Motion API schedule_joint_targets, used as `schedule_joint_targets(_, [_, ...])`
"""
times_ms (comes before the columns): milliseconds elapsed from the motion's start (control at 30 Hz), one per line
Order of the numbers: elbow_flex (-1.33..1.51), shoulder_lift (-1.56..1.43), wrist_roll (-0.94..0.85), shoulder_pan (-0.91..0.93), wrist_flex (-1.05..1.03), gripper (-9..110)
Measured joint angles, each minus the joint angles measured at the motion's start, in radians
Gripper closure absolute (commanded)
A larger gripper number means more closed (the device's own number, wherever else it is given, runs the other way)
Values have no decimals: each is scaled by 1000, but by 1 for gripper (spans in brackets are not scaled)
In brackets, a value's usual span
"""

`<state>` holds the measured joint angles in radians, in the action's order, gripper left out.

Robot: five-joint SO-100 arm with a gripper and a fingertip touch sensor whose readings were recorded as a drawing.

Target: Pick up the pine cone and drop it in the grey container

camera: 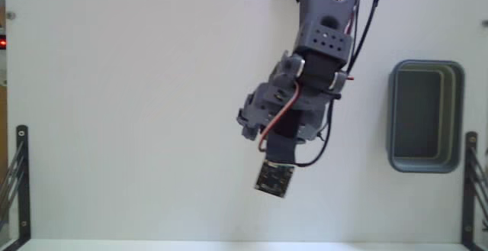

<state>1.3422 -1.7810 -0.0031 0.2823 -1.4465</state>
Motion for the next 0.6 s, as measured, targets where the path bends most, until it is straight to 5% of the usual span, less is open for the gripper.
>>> schedule_joint_targets(600, [-34,40,0,-216,0,56])
